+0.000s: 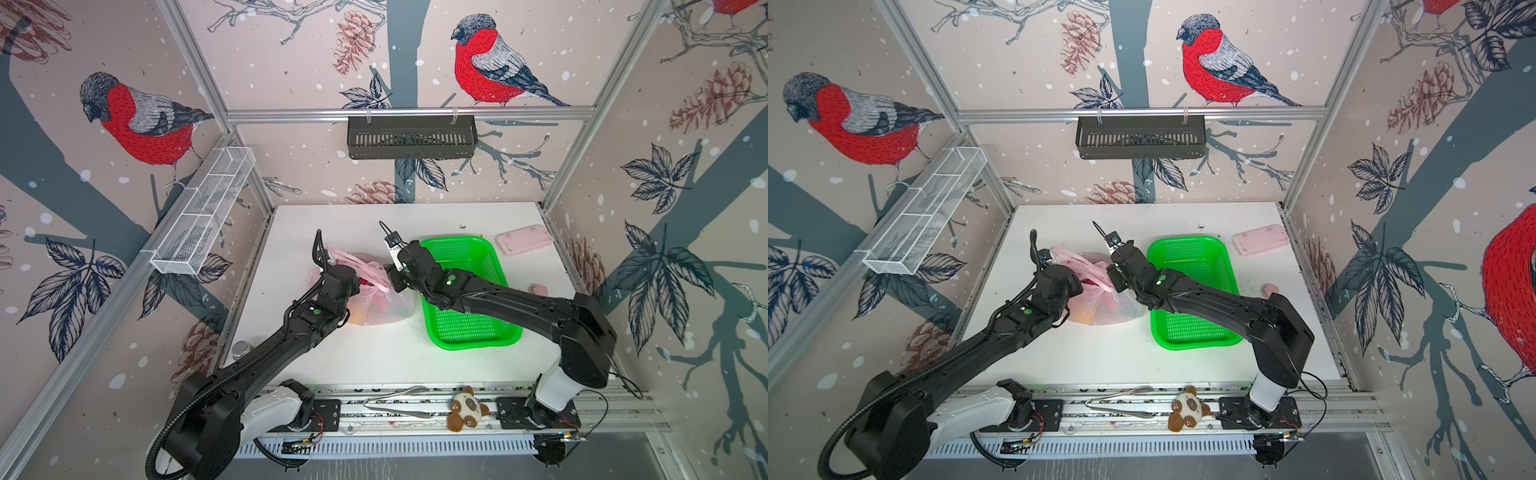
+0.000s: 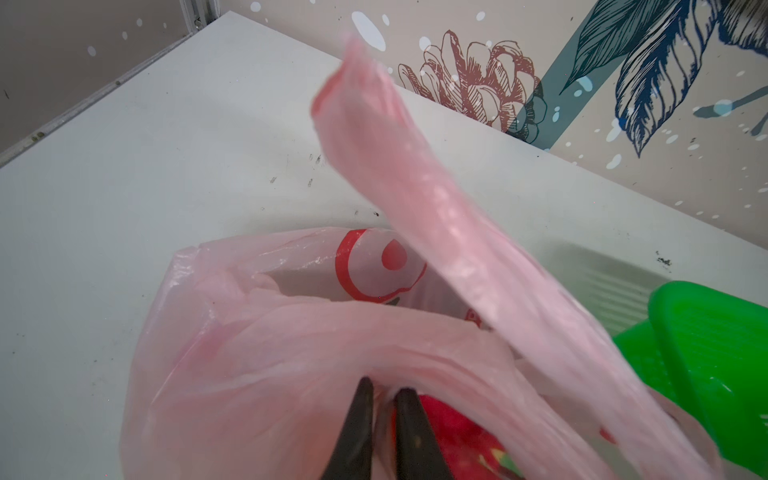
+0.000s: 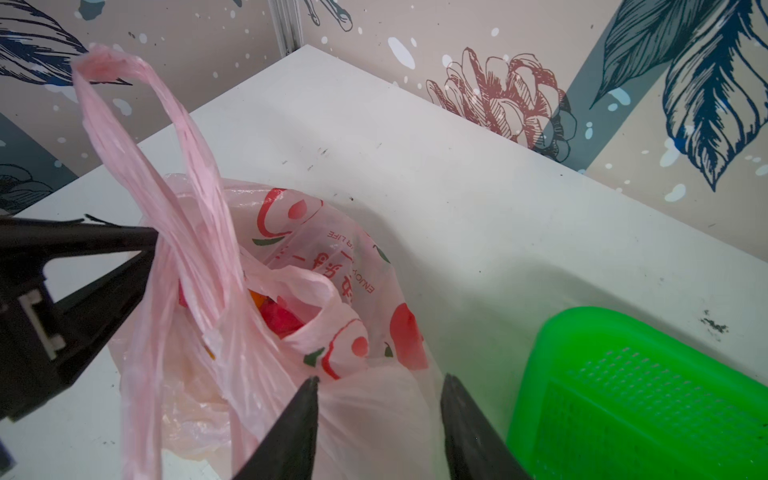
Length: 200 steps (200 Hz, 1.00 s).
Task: Untie the knot of the plastic bag and take out the fruit
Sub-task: 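Grasp a pink bag handle with the right gripper near the left gripper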
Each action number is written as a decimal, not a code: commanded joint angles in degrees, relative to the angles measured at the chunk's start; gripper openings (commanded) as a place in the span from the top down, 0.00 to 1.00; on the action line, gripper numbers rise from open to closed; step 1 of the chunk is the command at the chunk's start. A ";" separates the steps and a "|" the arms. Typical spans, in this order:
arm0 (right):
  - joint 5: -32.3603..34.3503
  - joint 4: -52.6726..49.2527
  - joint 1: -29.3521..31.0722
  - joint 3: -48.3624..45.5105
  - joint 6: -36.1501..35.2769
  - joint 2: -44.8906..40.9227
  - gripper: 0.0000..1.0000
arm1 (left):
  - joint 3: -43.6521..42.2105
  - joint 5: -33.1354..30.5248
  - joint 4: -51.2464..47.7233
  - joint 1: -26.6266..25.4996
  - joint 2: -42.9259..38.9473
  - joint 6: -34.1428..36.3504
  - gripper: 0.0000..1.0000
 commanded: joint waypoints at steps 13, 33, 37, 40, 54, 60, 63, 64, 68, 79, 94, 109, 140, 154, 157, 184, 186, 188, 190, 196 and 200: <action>-0.56 -1.43 2.01 3.52 -2.52 2.72 0.46 | -2.69 0.54 6.40 -0.12 -3.22 -3.37 0.90; -0.22 -2.06 3.43 4.70 -3.01 3.64 0.44 | -4.13 1.41 7.40 -0.12 -4.51 -3.97 0.91; -0.13 -2.20 3.68 4.88 -3.08 3.82 0.44 | -4.32 1.73 7.64 -0.12 -4.60 -4.08 0.92; -0.09 -2.27 3.83 4.98 -3.14 3.91 0.44 | -4.49 1.74 7.76 -0.12 -4.70 -4.22 0.92; 0.17 -2.64 4.55 5.50 -3.33 4.49 0.43 | -5.19 2.30 8.28 -0.12 -5.12 -4.78 0.92; 0.31 -2.84 4.81 5.73 -3.46 4.82 0.42 | -5.46 2.54 8.48 -0.08 -5.23 -4.97 0.93; 0.40 -2.88 4.96 5.89 -3.47 4.96 0.42 | -5.57 2.63 8.63 -0.12 -5.38 -5.13 0.93; 0.47 -2.88 4.99 5.93 -3.46 5.02 0.42 | -5.62 2.77 8.64 -0.12 -5.40 -5.19 0.93; 0.76 -2.99 5.08 6.16 -3.53 5.24 0.41 | -5.79 2.97 8.79 -0.12 -5.53 -5.32 0.93; 1.25 -3.19 5.19 6.80 -3.72 6.12 0.40 | -6.46 3.66 9.47 -0.12 -6.01 -5.72 0.93; 2.85 -3.33 5.23 8.03 -3.89 7.38 0.39 | -7.45 4.49 10.79 -0.08 -6.87 -5.69 0.94; 4.69 -3.50 5.24 9.73 -4.19 9.02 0.37 | -8.25 4.88 11.34 -0.06 -7.88 -5.85 0.94; 6.42 -2.73 5.01 13.08 -5.50 12.77 0.37 | -9.59 5.05 11.01 -0.10 -9.92 -6.41 0.95; 6.33 -2.50 4.75 14.68 -6.12 14.71 0.37 | -10.38 4.99 11.10 -0.12 -10.74 -6.56 0.95; 6.41 -2.46 4.68 15.13 -6.23 15.10 0.37 | -10.53 5.01 11.18 -0.12 -10.96 -6.58 0.95; 6.95 -2.56 4.08 18.92 -6.62 18.65 0.39 | -11.37 4.88 10.86 -0.12 -12.00 -6.91 0.95; 6.95 -2.50 4.05 19.09 -6.55 18.82 0.40 | -11.42 4.91 10.84 -0.12 -12.07 -6.94 0.95; 6.95 -2.42 4.00 19.31 -6.53 18.95 0.42 | -11.46 4.85 10.79 -0.12 -12.09 -6.99 0.95; 7.08 -2.36 4.01 19.43 -6.53 19.07 0.43 | -11.51 4.86 10.76 -0.12 -12.16 -6.93 0.95; 7.10 -1.95 3.84 19.79 -6.38 19.31 0.47 | -11.63 4.83 10.75 -0.10 -12.26 -7.03 0.95; 7.13 -1.64 3.74 19.93 -6.29 19.44 0.51 | -11.73 4.85 10.75 -0.12 -12.31 -7.13 0.95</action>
